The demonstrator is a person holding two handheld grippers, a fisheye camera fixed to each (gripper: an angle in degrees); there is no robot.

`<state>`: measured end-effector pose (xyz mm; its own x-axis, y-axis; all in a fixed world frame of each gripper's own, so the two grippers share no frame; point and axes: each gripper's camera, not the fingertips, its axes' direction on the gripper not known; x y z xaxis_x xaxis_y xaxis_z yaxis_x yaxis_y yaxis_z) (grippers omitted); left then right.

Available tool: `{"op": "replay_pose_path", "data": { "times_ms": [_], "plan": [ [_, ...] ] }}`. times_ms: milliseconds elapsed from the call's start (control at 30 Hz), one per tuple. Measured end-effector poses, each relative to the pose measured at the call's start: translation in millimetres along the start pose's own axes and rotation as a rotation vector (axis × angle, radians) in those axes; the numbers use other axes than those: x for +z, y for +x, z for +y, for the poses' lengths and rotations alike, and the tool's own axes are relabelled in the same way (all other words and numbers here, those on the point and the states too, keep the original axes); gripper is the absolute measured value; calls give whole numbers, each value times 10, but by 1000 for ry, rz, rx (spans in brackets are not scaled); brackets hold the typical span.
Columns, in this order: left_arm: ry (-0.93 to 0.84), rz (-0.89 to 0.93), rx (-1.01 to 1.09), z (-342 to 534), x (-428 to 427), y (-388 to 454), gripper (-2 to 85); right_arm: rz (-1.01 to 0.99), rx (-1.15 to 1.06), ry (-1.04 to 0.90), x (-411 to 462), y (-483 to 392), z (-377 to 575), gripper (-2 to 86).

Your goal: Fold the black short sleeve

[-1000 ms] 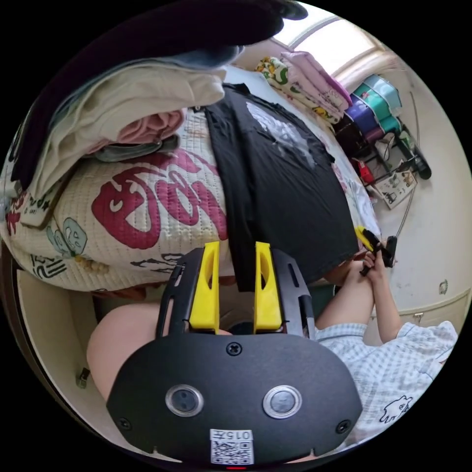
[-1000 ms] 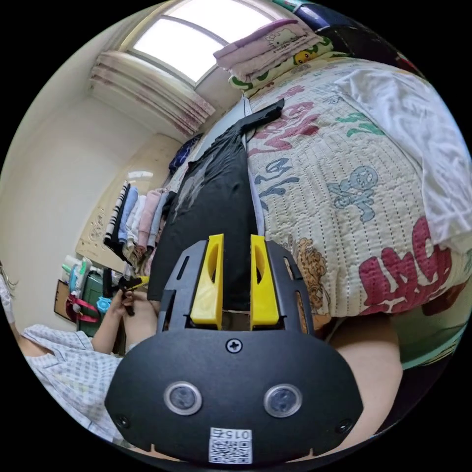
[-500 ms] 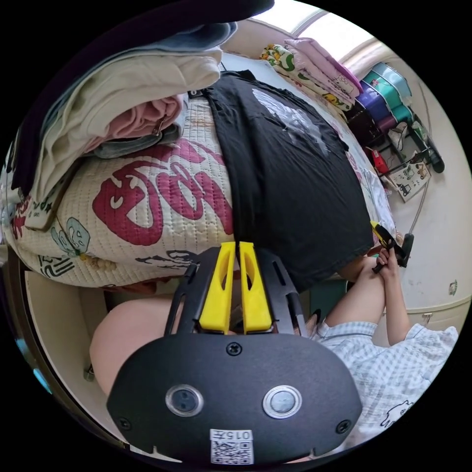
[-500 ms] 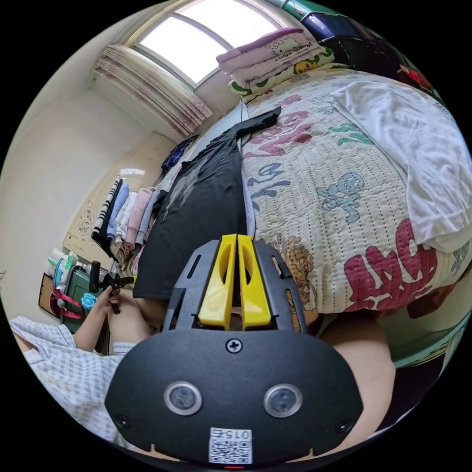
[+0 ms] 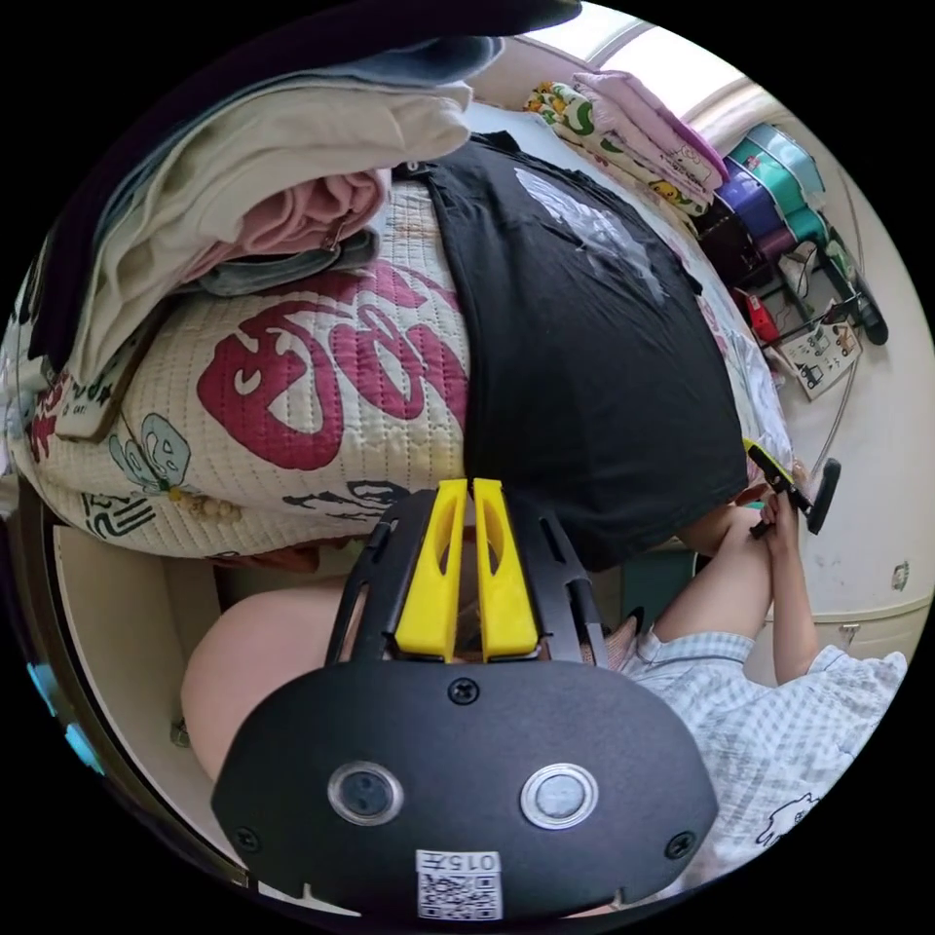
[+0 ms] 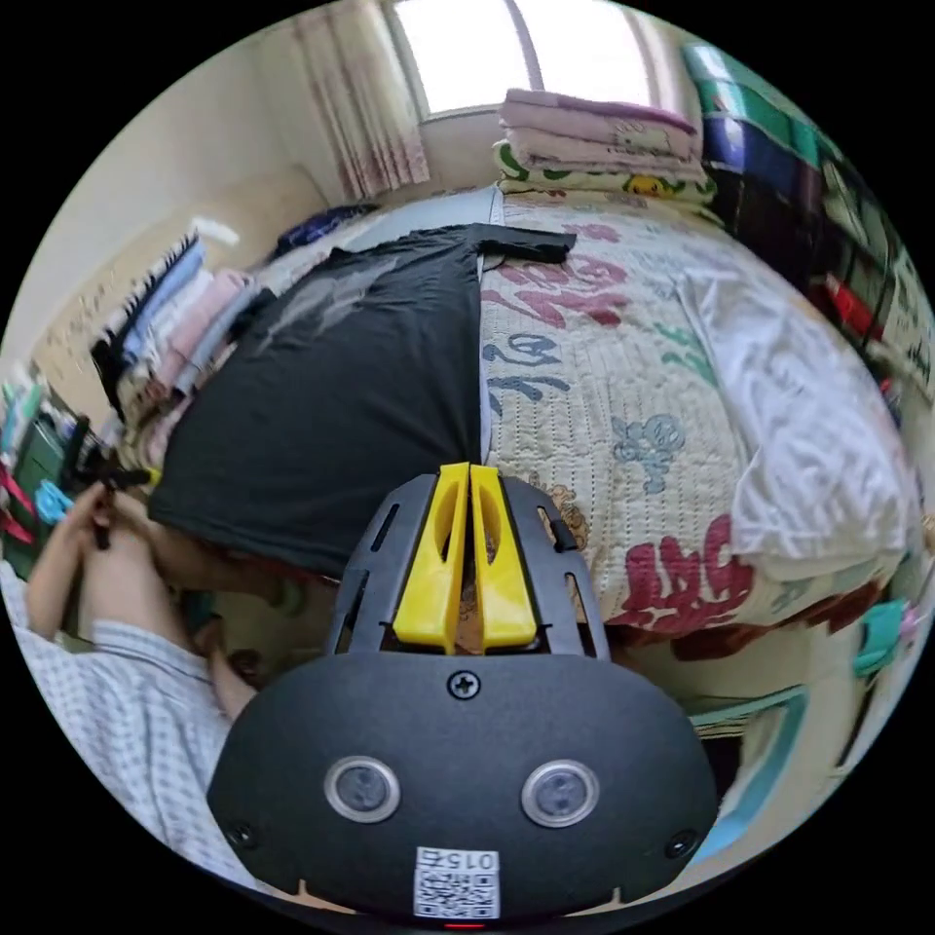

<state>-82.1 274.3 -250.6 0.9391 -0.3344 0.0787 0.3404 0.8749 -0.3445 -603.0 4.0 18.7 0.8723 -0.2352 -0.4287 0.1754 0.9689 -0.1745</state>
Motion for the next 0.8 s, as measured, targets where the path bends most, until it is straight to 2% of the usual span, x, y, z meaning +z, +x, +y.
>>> {"op": "replay_pose_path", "data": {
  "times_ms": [133,500,667,800],
  "plan": [
    [-35,-89,58,-96,72,269,-1,117,-64,-43,341,-534,64,-4],
    [-23,-106,24,-70,87,537,-1,403,-322,-212,1417,-1690,123,-5],
    [-20,-159,38,-62,106,739,-1,330,-266,-270,1756,-1728,78,-5],
    [-31,-128,17,-84,119,775,-1,207,-202,-353,2024,-1612,-14,-5]
  ]
}}
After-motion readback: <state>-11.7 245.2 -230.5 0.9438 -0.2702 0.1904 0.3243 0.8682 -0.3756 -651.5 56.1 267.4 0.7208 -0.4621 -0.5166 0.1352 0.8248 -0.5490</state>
